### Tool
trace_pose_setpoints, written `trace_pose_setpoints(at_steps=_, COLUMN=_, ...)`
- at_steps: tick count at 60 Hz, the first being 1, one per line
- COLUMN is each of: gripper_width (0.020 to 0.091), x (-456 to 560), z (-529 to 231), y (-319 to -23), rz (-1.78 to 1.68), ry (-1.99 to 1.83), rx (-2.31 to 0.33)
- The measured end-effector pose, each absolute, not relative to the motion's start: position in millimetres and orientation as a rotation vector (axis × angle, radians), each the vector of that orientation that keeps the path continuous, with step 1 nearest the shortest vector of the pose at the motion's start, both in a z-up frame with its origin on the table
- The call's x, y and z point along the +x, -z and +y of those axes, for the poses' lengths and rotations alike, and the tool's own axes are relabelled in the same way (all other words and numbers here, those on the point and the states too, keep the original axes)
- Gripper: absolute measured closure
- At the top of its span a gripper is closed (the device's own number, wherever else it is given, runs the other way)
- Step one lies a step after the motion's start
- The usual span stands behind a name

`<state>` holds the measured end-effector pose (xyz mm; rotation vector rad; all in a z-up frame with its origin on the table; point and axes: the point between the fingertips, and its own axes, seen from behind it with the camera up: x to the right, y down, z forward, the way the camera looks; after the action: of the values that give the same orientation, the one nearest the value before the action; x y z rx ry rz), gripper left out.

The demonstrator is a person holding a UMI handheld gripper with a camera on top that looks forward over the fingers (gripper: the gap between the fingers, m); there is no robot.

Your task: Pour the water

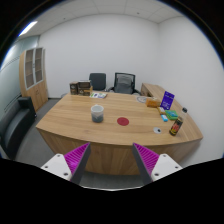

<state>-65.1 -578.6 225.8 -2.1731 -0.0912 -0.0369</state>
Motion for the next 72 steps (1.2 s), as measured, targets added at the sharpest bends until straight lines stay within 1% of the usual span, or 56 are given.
trace_pose_setpoints(at_steps=6, gripper_width=0.0248, x=-30.9, z=-582.5, y=-221.2, rz=-0.045, ry=0.057, rx=-2.192)
trace_pose_setpoints(at_steps=7, gripper_width=0.0248, x=-34.6, z=-580.5, y=-218.3, rz=-0.035, ry=0.064, rx=-2.195)
trace_pose_setpoints(at_steps=19, gripper_width=0.0246, x=94.4, z=-556.0, y=-185.0, rz=0.040, ry=0.098, rx=-2.218)
trace_pose_setpoints(at_steps=35, gripper_width=0.0246, x=285.3, z=-473.2, y=-138.6, rz=0.066, ry=0.174, rx=-2.156)
trace_pose_setpoints(at_steps=43, gripper_width=0.0246, x=361.6, z=-423.1, y=-116.0, rz=0.101, ry=0.156, rx=-2.135)
trace_pose_setpoints(at_steps=54, gripper_width=0.0254, x=423.9, z=-348.4, y=-91.9, rz=0.099, ry=0.123, rx=-2.090)
trace_pose_setpoints(at_steps=63, gripper_width=0.0265, x=430.6, z=-299.8, y=-81.3, rz=0.030, ry=0.098, rx=-2.054)
trace_pose_setpoints(at_steps=67, gripper_width=0.0298, x=432.2, z=-286.7, y=-76.3, rz=0.024, ry=0.093, rx=-2.046)
trace_pose_setpoints(at_steps=68, gripper_width=0.0323, x=432.1, z=-284.2, y=-75.5, rz=0.026, ry=0.089, rx=-2.044)
trace_pose_setpoints(at_steps=72, gripper_width=0.0470, x=431.9, z=-268.5, y=-71.1, rz=0.029, ry=0.053, rx=-2.031)
